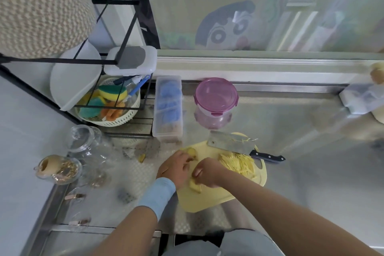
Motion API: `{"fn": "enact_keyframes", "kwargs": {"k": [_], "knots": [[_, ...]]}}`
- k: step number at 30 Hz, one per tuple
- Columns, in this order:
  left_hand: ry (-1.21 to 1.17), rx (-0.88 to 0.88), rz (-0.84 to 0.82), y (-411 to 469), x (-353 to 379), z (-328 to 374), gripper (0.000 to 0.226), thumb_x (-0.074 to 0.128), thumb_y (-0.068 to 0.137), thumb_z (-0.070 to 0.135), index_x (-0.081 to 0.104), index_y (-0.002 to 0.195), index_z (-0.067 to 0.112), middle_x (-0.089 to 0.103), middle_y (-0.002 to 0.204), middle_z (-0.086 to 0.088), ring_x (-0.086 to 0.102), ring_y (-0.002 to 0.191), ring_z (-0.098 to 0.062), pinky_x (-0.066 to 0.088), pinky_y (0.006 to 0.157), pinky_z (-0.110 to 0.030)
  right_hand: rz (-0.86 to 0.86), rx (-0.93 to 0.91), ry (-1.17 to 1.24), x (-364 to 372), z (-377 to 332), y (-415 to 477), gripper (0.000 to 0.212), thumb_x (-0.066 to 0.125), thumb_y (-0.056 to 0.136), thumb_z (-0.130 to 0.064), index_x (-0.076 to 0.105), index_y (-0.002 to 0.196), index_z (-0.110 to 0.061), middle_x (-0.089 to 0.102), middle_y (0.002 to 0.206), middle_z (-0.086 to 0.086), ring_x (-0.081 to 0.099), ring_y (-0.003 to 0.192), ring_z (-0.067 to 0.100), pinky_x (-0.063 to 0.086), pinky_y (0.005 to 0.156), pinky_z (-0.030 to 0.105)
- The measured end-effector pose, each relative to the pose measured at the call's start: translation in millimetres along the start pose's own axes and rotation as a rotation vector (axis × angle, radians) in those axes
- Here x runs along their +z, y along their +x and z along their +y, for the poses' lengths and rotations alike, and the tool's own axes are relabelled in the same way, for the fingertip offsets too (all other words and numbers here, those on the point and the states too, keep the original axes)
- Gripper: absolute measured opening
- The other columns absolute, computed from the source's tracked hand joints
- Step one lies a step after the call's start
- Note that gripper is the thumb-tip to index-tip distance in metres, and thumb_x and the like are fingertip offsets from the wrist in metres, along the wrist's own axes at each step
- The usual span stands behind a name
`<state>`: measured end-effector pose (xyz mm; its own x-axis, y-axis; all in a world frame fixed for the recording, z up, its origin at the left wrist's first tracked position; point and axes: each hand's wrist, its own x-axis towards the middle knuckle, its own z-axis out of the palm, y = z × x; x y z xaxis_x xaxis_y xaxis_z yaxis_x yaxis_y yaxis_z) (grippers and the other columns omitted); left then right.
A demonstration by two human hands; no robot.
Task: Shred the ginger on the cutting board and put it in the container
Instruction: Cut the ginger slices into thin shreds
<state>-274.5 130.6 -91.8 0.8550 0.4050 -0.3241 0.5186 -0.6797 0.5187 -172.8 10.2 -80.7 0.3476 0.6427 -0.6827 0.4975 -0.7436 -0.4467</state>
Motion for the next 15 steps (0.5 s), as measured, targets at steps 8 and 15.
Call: {"fn": "enact_keyframes", "kwargs": {"k": [8,15], "knots": [[0.033,-0.044,-0.122,-44.5,30.6,-14.4,0.039,0.046,0.095,0.029,0.049,0.134,0.033,0.045,0.141,0.006,0.046,0.125,-0.019,0.039,0.104,-0.031,0.221,-0.025,-0.022,25.3,5.3,-20.5,0.034,0.056,0.098,-0.021,0.066,0.130,-0.015,0.068,0.126,0.005,0.060,0.117,0.025,0.043,0.091,0.027],[-0.026,-0.036,-0.105,-20.8,28.5,33.9,0.040,0.047,0.097,0.029,0.044,0.137,0.035,0.041,0.143,0.014,0.046,0.126,-0.012,0.040,0.105,-0.036,0.447,0.082,-0.023,-28.4,67.4,-46.3,0.041,0.047,0.093,-0.002,0.069,0.122,-0.021,0.066,0.123,0.000,0.063,0.111,0.022,0.049,0.096,0.030]]}}
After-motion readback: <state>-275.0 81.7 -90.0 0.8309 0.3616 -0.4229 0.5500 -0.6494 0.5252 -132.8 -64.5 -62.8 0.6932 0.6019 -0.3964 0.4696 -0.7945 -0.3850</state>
